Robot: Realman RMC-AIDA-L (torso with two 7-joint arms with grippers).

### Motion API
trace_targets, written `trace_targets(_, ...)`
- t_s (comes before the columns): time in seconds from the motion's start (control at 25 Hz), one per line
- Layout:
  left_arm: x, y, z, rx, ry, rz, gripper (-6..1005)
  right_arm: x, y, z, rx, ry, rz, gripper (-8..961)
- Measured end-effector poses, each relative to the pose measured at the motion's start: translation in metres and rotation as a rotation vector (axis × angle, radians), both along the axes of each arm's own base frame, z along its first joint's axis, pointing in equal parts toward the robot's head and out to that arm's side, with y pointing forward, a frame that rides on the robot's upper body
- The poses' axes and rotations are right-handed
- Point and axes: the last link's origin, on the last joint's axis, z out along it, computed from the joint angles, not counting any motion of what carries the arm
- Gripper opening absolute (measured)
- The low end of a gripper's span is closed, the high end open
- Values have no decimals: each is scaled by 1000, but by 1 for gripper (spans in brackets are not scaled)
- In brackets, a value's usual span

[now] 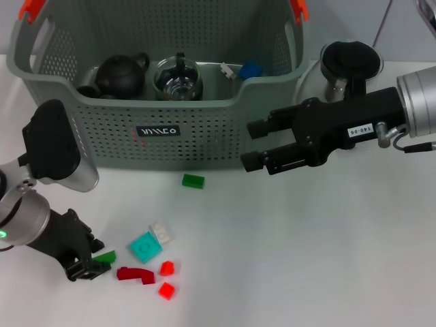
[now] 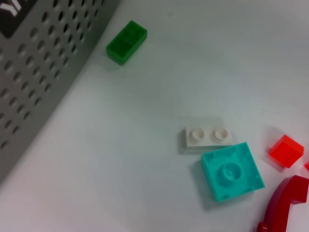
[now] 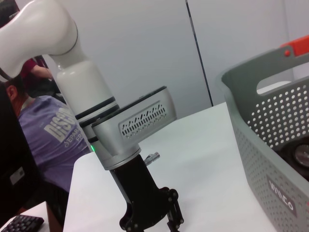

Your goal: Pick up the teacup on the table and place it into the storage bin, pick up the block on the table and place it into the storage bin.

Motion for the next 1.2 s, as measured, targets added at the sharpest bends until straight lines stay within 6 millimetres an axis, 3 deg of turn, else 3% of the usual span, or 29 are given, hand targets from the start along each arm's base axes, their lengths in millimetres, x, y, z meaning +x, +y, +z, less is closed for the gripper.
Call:
trace_targets(0.56, 5, 1, 4, -5, -3, 5, 205, 2, 2, 5, 21, 12, -7, 777)
trace_targets(0.72, 9, 0, 10, -8, -9, 6, 205, 3, 2, 6, 25, 16, -11, 777)
trace_targets(1.2, 49, 8, 95, 176, -444, -3, 206, 4, 1, 9, 25, 26, 8, 777)
